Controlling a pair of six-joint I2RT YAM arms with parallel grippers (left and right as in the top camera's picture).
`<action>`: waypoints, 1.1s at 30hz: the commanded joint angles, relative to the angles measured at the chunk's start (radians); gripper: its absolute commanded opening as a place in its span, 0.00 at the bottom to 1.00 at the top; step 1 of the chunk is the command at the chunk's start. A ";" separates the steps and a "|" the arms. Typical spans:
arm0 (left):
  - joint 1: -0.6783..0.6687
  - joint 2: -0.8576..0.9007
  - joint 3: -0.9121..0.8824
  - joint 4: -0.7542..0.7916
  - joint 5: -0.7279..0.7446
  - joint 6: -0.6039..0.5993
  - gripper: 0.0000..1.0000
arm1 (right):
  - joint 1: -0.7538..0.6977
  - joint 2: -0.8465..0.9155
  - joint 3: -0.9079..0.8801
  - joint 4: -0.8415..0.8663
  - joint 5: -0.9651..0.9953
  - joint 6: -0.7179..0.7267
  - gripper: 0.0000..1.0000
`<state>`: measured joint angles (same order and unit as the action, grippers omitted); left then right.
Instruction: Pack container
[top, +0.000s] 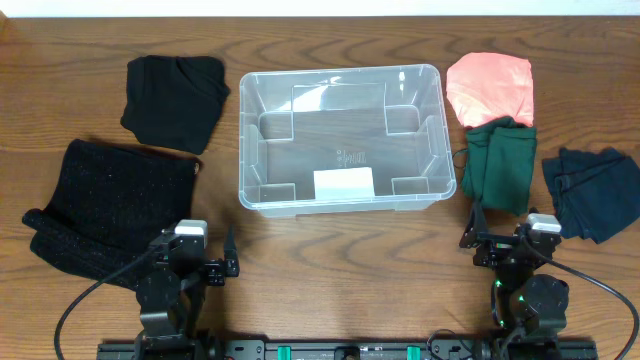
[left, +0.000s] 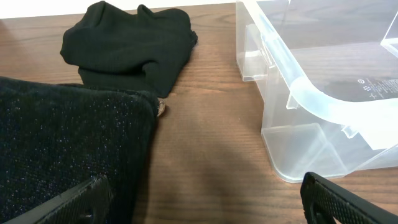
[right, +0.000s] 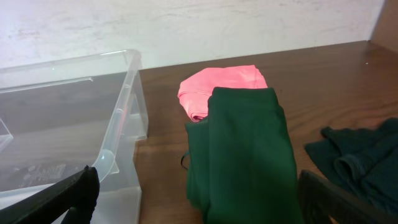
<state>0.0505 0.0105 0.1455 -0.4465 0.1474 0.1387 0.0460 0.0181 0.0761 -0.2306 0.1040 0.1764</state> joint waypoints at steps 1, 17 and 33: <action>-0.002 0.002 -0.013 -0.020 0.002 0.007 0.98 | -0.011 -0.005 -0.005 0.003 -0.006 0.010 0.99; -0.002 0.002 -0.013 -0.020 0.002 0.006 0.98 | -0.011 -0.005 -0.005 0.003 -0.006 0.010 0.99; -0.002 0.002 -0.007 -0.019 0.002 -0.035 0.98 | -0.011 -0.005 -0.005 0.003 -0.006 0.010 0.99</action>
<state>0.0505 0.0105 0.1455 -0.4461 0.1478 0.1307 0.0460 0.0181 0.0761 -0.2306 0.1040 0.1764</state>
